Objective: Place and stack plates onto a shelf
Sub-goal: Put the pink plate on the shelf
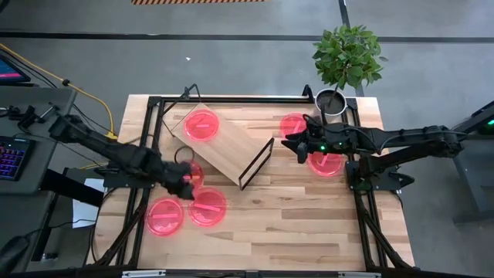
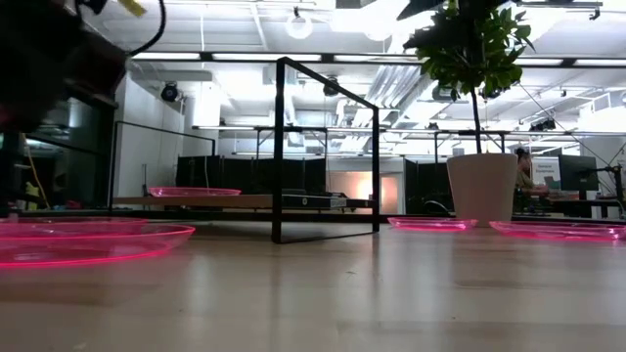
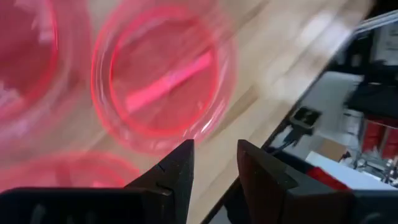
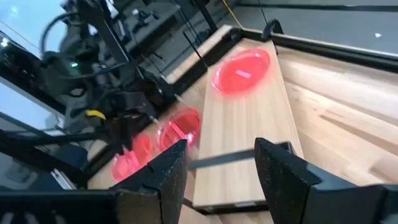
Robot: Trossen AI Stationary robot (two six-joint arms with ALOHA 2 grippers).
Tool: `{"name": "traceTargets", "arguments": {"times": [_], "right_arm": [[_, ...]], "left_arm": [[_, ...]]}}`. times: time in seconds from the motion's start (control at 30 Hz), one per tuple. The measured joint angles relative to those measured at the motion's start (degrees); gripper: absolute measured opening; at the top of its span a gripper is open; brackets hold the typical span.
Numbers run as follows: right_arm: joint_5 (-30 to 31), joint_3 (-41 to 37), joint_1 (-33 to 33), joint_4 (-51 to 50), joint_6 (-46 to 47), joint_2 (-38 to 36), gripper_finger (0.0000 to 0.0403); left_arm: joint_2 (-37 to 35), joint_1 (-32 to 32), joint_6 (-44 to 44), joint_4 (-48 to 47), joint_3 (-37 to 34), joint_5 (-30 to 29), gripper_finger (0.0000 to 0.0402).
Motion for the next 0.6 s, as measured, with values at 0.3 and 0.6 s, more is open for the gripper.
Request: {"name": "traceTargets", "arguments": {"times": [0.3,0.6], "right_arm": [[0.00,0.00,0.00,-3.08,-1.63,0.00,0.0170],[-0.12,0.00,0.00,-3.90,-1.97,0.00,0.0170]], "left_arm": [[10.10,-8.21,-19.70,0.41,0.00,-9.34,0.0111],[17.75,-8.95,-26.83,-2.08,0.00,-12.38,0.0110]]}}
